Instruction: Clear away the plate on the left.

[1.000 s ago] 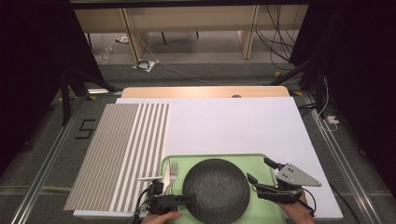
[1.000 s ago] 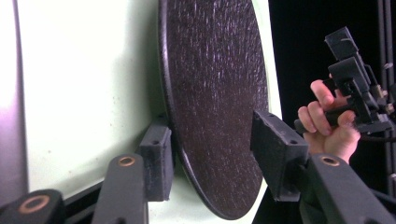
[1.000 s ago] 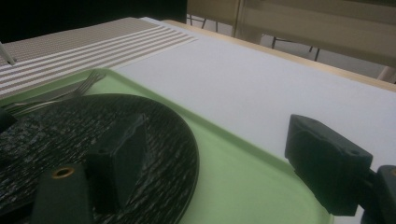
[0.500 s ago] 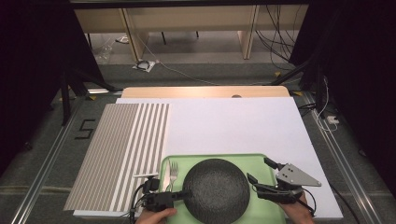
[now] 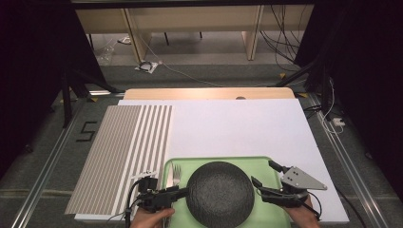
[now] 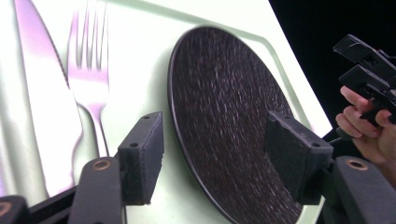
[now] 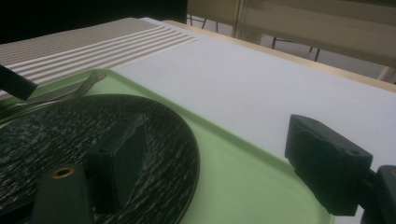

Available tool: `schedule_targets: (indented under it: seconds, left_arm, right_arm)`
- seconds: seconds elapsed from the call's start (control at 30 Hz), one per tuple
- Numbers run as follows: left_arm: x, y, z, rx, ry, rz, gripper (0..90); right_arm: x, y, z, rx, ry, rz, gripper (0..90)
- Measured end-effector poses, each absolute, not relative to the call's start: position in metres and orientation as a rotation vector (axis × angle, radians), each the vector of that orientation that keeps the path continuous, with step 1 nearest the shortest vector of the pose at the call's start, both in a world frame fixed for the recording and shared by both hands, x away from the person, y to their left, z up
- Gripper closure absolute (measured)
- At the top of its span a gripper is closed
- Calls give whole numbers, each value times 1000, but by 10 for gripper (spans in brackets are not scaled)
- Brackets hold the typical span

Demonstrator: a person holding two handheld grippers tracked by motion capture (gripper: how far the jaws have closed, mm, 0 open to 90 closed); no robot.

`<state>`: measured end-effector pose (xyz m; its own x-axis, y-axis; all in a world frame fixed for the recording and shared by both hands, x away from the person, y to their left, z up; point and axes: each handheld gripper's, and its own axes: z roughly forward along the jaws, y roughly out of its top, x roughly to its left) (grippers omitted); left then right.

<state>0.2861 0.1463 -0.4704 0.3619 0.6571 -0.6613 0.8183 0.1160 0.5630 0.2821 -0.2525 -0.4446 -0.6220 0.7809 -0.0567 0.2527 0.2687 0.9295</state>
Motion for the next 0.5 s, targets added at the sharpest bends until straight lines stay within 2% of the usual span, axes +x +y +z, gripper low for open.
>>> schedule_targets:
  seconds: [0.5]
  left_arm:
    - [286, 150, -455, 1663, 1146, -17, 323]
  right_arm:
    - [282, -253, -445, 930, 2029, 1344, 221]
